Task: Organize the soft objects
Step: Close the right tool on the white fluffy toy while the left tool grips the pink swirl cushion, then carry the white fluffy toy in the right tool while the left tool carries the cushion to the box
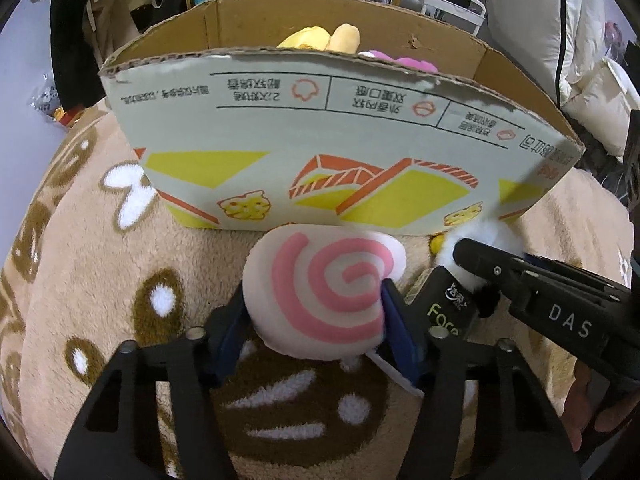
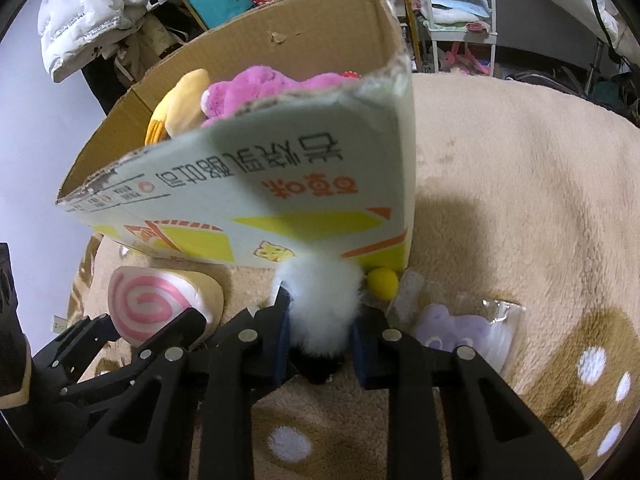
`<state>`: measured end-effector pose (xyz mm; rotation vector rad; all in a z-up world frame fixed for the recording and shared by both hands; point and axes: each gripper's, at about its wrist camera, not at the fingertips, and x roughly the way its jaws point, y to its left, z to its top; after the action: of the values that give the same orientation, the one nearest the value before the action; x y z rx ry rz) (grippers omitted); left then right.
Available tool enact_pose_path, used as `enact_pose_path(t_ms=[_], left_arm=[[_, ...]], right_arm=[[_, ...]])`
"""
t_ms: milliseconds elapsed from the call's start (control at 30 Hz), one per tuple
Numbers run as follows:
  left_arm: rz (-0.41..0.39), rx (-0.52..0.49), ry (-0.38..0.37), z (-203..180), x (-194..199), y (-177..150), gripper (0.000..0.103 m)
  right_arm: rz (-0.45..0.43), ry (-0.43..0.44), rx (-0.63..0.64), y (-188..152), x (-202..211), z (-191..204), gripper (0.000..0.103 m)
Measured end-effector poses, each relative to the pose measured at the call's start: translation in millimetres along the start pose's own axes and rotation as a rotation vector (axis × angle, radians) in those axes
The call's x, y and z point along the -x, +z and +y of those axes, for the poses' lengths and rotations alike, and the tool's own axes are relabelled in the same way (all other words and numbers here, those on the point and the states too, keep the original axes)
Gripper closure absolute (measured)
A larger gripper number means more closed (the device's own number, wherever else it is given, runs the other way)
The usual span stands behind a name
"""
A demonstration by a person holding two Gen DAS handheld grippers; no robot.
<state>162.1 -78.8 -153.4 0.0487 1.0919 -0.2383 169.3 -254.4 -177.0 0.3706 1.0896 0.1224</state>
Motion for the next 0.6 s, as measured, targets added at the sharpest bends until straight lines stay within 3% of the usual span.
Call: enact_pose_path(t_ms=[167,333,600], left_arm=[[-0.044,0.005,0.044,2,11,1,0.058],[-0.058,0.041,0.054,15,23,3,0.06],[-0.147,0.05,0.083,19,59,-4,0.06]], right_arm=[[-0.017,0.01,0.013,2,6,1,0.078],[-0.056,0.045,0.028,3,24,5,0.078],[-0.14,0.034,0.068,-4,59,16,0.078]])
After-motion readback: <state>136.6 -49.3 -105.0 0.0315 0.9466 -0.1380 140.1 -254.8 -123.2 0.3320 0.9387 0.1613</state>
